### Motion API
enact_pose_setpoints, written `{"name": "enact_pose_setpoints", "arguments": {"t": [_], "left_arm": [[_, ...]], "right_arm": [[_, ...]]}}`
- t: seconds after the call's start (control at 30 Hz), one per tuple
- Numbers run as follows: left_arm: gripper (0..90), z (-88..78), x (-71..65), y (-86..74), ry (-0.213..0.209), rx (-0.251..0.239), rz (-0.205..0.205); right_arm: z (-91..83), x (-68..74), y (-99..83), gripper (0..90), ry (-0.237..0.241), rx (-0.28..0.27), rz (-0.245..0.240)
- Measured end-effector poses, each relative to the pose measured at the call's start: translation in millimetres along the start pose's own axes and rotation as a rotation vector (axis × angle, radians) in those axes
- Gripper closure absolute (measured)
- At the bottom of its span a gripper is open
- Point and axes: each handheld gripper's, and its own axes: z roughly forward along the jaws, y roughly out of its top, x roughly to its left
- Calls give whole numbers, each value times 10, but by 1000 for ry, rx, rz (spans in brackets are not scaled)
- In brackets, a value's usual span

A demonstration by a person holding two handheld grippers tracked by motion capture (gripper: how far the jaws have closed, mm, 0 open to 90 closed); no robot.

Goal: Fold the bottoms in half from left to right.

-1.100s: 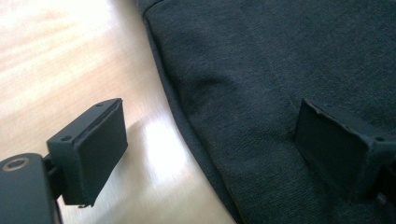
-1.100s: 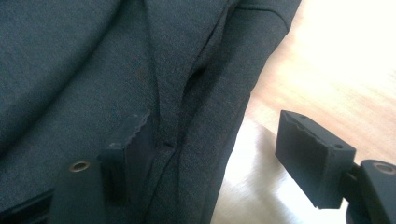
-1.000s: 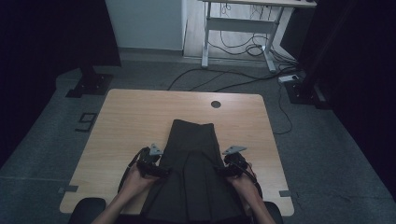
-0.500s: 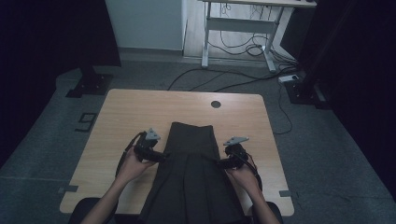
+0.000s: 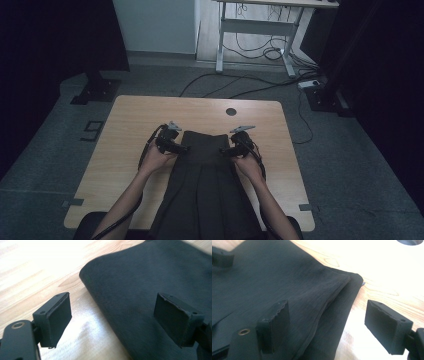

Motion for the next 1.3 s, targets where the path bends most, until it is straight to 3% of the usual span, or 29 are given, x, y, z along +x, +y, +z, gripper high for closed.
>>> {"name": "enact_pose_setpoints", "arguments": {"t": [0.17, 0.27, 0.37, 0.43, 0.57, 0.87, 0.93, 1.0, 1.1, 1.2, 1.3], "left_arm": [[144, 175, 91, -104, -4, 26, -51], [143, 257, 108, -155, -10, 55, -46], [132, 265, 101, -172, -5, 36, -49], [134, 263, 89, -170, -2, 38, -49], [166, 253, 62, -170, -10, 35, -42], [467, 220, 5, -148, -75, 31, -24], [576, 220, 5, -148, -106, 26, -35], [673, 224, 6, -151, -126, 20, -43], [739, 222, 6, -147, -136, 16, -42], [776, 200, 0, -113, -126, 7, -32], [787, 159, 31, -63, -147, -22, -49]], "right_arm": [[191, -60, -25, 197, -21, 27, 19], [282, -91, -65, 197, -30, 36, 28], [367, -83, -108, 186, -35, 51, 21], [391, -77, -124, 189, -37, 25, 28], [400, -31, -122, 284, -27, 13, 0], [356, 44, -67, 618, 35, 58, 4], [354, 48, -62, 678, 56, 64, 20], [351, 59, -63, 719, 62, 62, 15], [337, 93, -54, 749, 48, 68, -9], [310, 123, -34, 764, 30, 69, -38], [256, 95, -11, 769, 36, 53, -35]]}}
